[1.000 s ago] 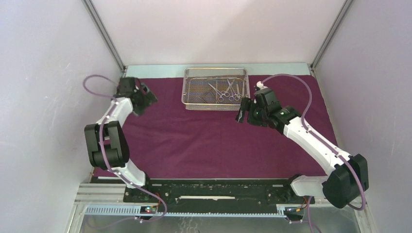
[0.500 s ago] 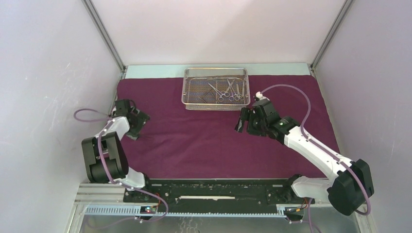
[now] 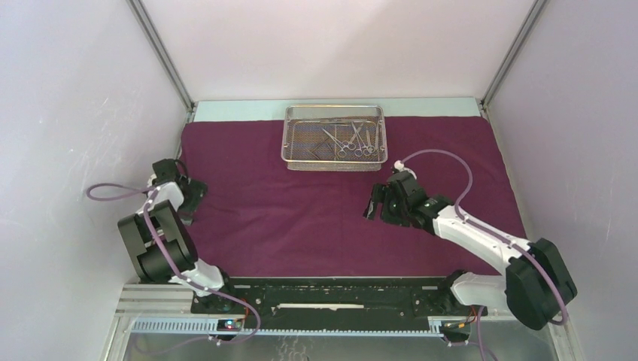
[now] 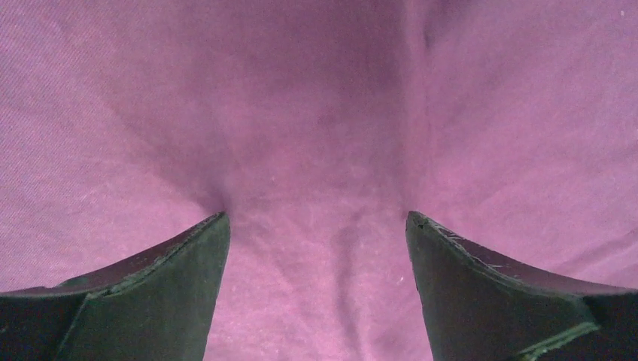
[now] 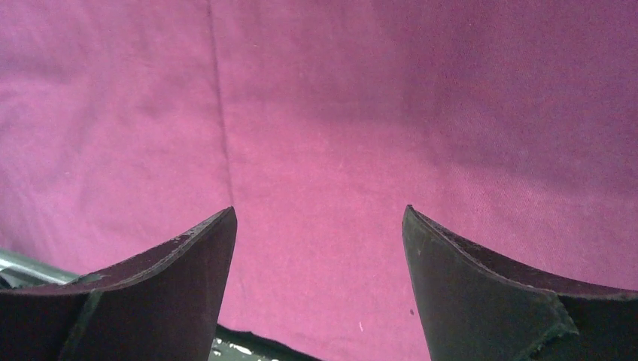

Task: Open and lay out the surgical kit
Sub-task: Smooth out the surgical kit at the center of the board.

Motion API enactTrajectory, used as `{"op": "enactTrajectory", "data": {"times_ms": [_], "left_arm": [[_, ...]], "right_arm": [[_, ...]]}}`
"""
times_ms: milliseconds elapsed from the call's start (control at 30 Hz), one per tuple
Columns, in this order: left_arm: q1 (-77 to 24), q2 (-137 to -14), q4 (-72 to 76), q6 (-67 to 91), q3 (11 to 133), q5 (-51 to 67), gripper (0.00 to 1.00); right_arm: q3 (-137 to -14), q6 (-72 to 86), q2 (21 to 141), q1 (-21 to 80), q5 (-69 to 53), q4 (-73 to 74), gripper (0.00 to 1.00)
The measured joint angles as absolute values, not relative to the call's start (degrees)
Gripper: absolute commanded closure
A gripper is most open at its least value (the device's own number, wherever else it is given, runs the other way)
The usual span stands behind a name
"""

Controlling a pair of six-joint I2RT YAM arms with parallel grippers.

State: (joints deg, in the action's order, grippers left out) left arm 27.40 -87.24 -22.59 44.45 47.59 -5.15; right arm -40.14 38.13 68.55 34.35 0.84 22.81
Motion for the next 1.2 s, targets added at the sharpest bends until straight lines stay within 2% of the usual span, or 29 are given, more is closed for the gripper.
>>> {"op": "enactTrajectory", "data": {"times_ms": [300,467,533,900,1200], "left_arm": [[25.19,-81.03,-24.69,44.58,44.23,-11.18,0.07],[25.58,-78.98,-26.06,45.58,39.83,-14.24,0.06],[26.28,-78.41,-26.17,46.00,39.13,-14.90,0.11],[34.72,-76.69,-29.74,46.48,38.20,-17.87,0.11],[36.73,-75.35,-31.40,46.57,36.64,-19.25,0.12]], "right_arm": [[-32.36,42.76,73.08,35.05,4.01,14.48,0.10],[-28.01,48.97,68.69,35.53,7.18,11.22,0.09],[-26.04,51.48,65.78,35.81,8.23,11.46,0.08],[-20.51,63.75,49.06,38.35,13.37,25.93,0.05],[-22.52,61.23,46.22,38.35,13.52,34.65,0.07]]}}
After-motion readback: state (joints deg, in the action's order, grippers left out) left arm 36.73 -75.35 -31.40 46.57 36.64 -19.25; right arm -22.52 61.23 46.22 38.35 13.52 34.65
